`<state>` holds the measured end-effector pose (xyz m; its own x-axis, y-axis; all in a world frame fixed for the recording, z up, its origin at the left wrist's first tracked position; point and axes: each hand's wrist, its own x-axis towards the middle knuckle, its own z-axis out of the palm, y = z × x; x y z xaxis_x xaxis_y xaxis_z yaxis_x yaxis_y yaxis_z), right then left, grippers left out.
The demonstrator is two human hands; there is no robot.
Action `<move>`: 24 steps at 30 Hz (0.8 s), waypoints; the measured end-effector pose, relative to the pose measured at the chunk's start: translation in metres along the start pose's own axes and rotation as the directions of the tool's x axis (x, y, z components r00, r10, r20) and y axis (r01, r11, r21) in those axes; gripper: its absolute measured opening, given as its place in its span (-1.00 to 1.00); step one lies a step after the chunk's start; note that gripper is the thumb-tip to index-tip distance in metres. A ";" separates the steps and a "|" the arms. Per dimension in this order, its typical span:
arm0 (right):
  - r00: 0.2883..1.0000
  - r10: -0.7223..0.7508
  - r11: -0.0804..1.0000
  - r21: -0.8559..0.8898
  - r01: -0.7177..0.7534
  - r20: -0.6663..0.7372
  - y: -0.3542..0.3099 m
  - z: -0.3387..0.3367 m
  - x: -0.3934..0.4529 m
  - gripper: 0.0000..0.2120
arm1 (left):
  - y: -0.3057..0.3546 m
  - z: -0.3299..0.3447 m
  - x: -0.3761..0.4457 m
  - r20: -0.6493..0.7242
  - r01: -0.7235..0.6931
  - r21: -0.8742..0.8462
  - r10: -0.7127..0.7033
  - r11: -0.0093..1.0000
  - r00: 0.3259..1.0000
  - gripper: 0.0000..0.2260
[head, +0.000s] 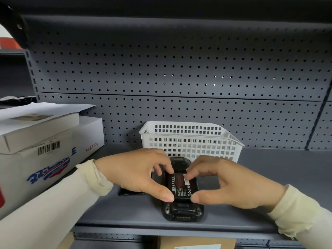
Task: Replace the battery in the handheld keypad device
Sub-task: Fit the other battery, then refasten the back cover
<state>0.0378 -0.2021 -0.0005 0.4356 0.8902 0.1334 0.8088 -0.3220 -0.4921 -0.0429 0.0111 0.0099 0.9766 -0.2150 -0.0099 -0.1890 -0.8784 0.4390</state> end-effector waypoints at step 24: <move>1.000 0.026 0.994 -0.107 -0.026 -0.002 -0.005 0.004 -0.002 -0.67 | -0.001 0.012 -0.004 -0.040 0.040 0.053 -0.038 0.998 0.999 -0.54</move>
<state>0.0315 -0.2007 -0.0014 0.4573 0.8809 0.1222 0.8347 -0.3777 -0.4009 -0.0479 0.0079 -0.0010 0.9863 -0.1646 0.0091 -0.1551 -0.9076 0.3902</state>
